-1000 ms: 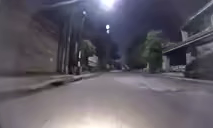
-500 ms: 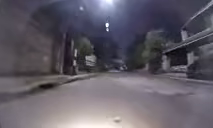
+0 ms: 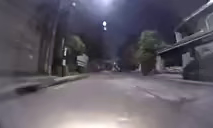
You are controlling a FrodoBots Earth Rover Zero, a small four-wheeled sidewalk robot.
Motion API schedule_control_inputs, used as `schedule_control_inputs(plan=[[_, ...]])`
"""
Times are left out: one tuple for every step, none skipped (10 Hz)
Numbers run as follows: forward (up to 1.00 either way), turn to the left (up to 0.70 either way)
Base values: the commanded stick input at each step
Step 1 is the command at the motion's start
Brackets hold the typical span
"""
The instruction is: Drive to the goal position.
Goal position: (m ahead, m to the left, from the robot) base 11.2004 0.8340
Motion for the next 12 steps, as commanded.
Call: schedule_control_inputs(plan=[[1.0, 0.0], [1.0, 0.0], [1.0, 0.0], [1.0, 0.0], [1.0, 0.0], [1.0, 0.0], [1.0, 0.0], [1.0, 0.0], [1.0, 0.0], [1.0, 0.0], [1.0, 0.0], [1.0, 0.0]])
